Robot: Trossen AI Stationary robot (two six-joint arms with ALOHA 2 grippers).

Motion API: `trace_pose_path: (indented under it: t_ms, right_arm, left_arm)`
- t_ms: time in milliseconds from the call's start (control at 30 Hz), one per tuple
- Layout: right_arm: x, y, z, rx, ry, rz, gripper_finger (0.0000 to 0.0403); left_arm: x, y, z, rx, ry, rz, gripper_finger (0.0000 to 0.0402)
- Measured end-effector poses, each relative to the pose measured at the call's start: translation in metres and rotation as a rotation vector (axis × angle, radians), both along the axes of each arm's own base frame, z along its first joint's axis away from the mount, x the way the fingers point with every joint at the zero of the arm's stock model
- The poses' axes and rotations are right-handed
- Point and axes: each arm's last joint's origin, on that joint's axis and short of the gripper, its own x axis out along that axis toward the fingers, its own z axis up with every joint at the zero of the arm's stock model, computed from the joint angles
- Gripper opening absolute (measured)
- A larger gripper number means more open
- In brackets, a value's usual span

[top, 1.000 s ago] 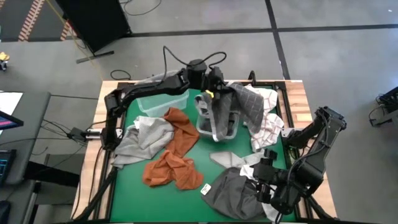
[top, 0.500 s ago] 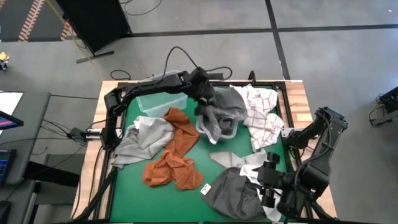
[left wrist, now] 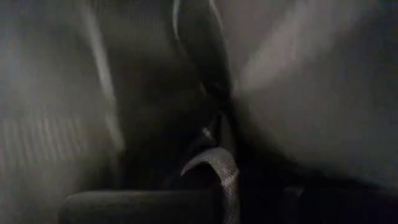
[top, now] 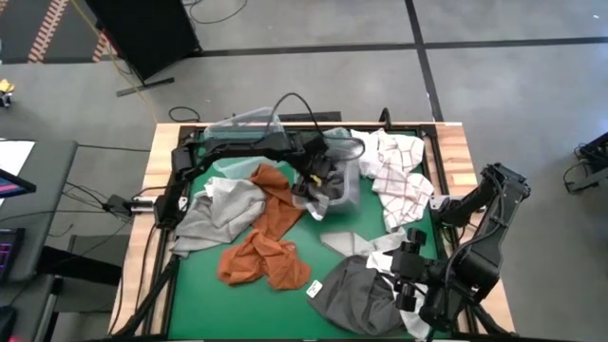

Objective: Sort towels by color in basket
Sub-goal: Put the dark gray and white towel into the right transparent bin

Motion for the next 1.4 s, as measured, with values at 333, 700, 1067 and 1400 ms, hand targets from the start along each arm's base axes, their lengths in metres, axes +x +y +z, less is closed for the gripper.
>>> trace_pose_path:
  t_ms: [333, 700, 1067, 1400]
  right_arm:
    - [0.001, 0.001, 0.0, 0.016, -0.018, -0.008, 0.025]
    - [0.002, 0.002, 0.001, 0.03, -0.029, -0.008, 0.025]
    - [0.0, 0.005, 0.001, 0.035, -0.032, 0.005, 0.025]
    - [-0.003, 0.01, -0.001, 0.03, -0.028, 0.021, 0.025]
  left_arm:
    - [0.023, -0.035, 0.001, 0.165, -0.047, -0.113, 0.0016]
    - [0.036, -0.047, 0.076, 0.215, -0.175, -0.107, 0.0038]
    - [0.033, -0.048, 0.086, 0.19, -0.18, -0.11, 0.0198]
    - [0.04, -0.05, 0.127, -0.034, -0.461, -0.237, 0.0221]
